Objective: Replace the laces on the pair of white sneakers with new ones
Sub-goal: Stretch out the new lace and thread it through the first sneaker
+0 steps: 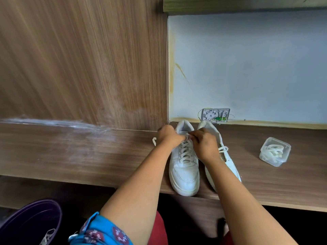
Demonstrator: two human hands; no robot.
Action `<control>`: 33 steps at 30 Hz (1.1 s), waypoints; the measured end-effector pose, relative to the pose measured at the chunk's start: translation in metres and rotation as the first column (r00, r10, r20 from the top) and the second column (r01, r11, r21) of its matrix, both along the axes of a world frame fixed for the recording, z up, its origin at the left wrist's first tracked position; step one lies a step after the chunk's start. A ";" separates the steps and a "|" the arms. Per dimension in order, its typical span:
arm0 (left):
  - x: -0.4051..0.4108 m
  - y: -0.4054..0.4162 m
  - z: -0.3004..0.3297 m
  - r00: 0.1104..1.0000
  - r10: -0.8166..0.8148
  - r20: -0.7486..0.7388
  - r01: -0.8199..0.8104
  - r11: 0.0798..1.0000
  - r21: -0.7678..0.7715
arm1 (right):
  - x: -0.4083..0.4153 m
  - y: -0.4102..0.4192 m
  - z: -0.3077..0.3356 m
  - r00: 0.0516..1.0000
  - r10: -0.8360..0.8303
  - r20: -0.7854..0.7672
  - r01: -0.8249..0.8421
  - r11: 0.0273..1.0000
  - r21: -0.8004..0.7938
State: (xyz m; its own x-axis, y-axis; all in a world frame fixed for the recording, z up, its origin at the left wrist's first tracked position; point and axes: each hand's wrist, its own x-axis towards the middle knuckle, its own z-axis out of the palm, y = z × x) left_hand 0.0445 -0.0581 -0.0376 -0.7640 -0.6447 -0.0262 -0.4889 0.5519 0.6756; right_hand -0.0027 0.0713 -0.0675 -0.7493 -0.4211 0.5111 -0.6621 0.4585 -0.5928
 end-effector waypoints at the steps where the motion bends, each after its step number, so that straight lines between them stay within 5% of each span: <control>1: -0.001 0.000 0.002 1.000 0.012 0.001 -0.012 0.999 0.033 | 0.002 -0.003 -0.001 1.000 0.012 -0.008 -0.012 1.000 0.023; 9: 0.001 -0.010 -0.008 0.978 0.077 -0.195 0.042 0.838 0.544 | 0.004 -0.016 0.002 1.000 -0.007 -0.020 0.012 0.969 0.245; 19: 0.007 -0.018 -0.012 0.977 0.081 -0.200 0.063 0.781 0.622 | -0.006 -0.025 -0.005 0.884 -0.063 0.464 0.059 0.998 0.025; 23: 0.009 -0.019 -0.013 0.977 0.069 -0.203 0.082 0.757 0.649 | -0.011 -0.024 -0.003 0.868 -0.031 0.495 0.022 0.999 0.023; 28: 0.014 -0.018 -0.015 0.971 0.062 -0.229 0.119 0.710 0.694 | -0.013 -0.032 -0.013 0.904 -0.160 0.396 0.078 0.973 0.216; 33: 0.011 -0.019 -0.017 0.969 0.064 -0.238 0.101 0.778 0.620 | -0.012 -0.027 -0.016 0.887 -0.060 0.458 0.040 0.998 0.053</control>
